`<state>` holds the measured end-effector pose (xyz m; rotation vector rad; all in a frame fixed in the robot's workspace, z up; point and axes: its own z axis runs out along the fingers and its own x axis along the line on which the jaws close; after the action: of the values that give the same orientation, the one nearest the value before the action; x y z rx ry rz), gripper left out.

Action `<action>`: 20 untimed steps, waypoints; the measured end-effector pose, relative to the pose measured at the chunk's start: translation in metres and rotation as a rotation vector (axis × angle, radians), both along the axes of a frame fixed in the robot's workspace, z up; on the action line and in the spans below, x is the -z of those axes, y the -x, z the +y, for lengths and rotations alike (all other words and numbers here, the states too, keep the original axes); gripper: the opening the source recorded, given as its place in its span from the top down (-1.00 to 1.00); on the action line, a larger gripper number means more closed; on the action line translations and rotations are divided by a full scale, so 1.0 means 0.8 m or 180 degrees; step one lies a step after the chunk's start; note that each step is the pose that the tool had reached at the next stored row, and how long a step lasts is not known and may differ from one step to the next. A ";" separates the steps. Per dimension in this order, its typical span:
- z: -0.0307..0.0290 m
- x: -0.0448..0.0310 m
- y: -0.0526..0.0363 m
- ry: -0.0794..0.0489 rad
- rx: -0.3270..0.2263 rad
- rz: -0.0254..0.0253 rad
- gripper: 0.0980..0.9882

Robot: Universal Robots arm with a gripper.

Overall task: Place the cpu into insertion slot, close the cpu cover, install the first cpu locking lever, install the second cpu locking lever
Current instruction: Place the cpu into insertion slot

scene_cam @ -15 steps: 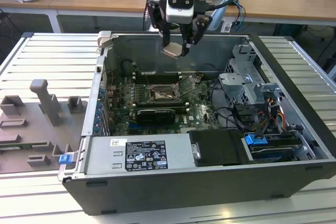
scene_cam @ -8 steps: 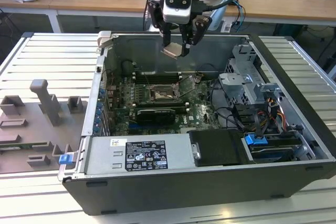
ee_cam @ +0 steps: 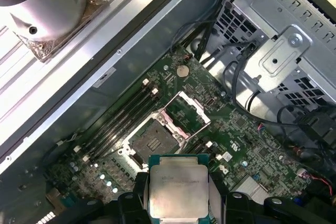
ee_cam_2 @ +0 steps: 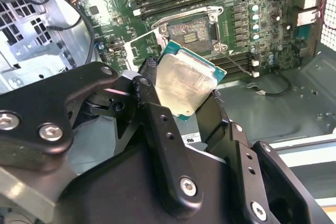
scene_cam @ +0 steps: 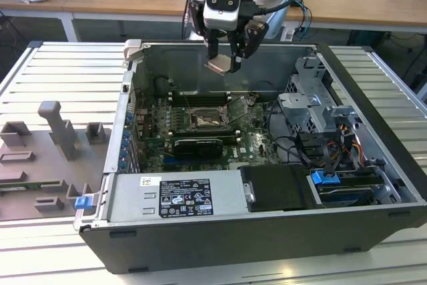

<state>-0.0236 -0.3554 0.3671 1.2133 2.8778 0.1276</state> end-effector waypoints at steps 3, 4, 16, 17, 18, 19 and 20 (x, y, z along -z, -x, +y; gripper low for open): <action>0.0000 0.0008 0.000 0.0000 0.0157 0.0000 0.00; 0.0000 0.0009 0.000 0.0000 0.0178 0.0000 0.00; 0.0000 0.0056 0.000 0.0002 0.0719 0.0000 0.00; 0.0000 0.0058 0.000 0.0002 0.0760 0.0000 0.00; -0.0001 0.0059 0.000 0.0002 0.0791 0.0000 0.00; 0.0000 0.0061 0.000 0.0002 0.0836 0.0000 0.00; 0.0000 0.0061 0.000 0.0002 0.0869 0.0000 0.00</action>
<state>-0.0236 -0.3554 0.3622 1.5882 2.6765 0.1217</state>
